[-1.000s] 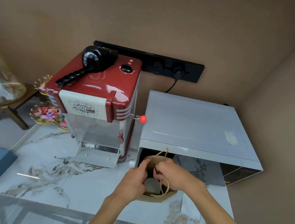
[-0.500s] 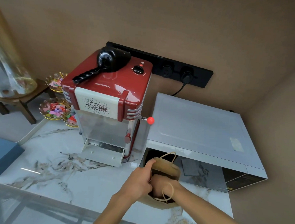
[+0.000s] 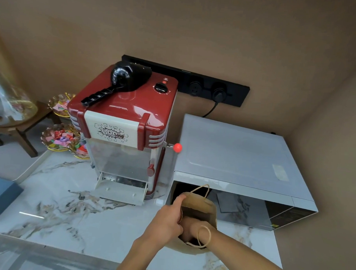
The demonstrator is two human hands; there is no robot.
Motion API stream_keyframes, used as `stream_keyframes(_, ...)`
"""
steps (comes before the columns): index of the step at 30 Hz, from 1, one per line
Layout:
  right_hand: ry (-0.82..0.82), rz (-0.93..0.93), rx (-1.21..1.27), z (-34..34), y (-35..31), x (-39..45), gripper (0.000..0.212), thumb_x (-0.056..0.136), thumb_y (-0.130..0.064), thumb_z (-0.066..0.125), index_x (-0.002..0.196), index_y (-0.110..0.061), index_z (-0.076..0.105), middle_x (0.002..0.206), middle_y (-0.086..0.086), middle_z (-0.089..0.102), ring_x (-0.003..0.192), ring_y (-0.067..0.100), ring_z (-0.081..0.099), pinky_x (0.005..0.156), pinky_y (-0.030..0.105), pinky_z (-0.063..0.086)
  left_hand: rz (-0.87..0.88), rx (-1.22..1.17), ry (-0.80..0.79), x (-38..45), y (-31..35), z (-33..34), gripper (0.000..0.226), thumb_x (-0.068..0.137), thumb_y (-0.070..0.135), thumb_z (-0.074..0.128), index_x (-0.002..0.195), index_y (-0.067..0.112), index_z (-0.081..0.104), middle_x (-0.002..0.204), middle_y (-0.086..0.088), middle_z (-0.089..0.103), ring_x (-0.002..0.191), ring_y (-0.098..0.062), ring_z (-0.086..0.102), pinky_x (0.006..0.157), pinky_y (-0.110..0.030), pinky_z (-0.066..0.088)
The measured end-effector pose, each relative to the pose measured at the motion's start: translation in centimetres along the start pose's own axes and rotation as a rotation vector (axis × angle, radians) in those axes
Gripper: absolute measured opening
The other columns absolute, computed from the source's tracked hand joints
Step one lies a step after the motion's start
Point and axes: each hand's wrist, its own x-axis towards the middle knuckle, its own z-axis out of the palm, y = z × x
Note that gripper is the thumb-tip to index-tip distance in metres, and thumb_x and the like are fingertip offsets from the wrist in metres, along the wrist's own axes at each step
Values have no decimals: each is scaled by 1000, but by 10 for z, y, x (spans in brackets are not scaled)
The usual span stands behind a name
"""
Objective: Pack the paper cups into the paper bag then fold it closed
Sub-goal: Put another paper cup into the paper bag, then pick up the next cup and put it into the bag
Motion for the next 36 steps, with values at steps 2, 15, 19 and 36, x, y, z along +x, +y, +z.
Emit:
stream_keyframes(2,-25,-109,75,-5,11,-7,39,93,-17,55,131,-8,56,135,18,59,126,36,54,84,32,41,-1,-5,-1,0,-1,-2,93,78,-4,55,154,37,19,80,4,52,73,-12,53,72,-28,50)
stream_keyframes(15,83,-428,1081,-54,110,-93,21,97,-9,54,112,-3,67,95,4,76,72,6,69,69,18,55,-1,16,1,-1,-1,0,92,82,-2,62,154,36,20,81,2,54,71,-10,53,68,-26,48)
stream_keyframes(19,286,-8,1537,17,183,-82,19,94,-14,63,106,-2,72,95,21,73,74,22,69,65,27,57,-7,18,2,-3,6,0,92,85,-2,64,155,34,18,78,8,51,68,-10,52,64,-18,43)
stream_keyframes(36,180,800,1363,143,166,-3,39,90,-19,63,121,5,61,124,26,62,116,39,58,95,42,52,-38,1,11,-7,9,5,90,86,-1,65,157,31,19,76,9,46,70,-12,51,73,-21,46)
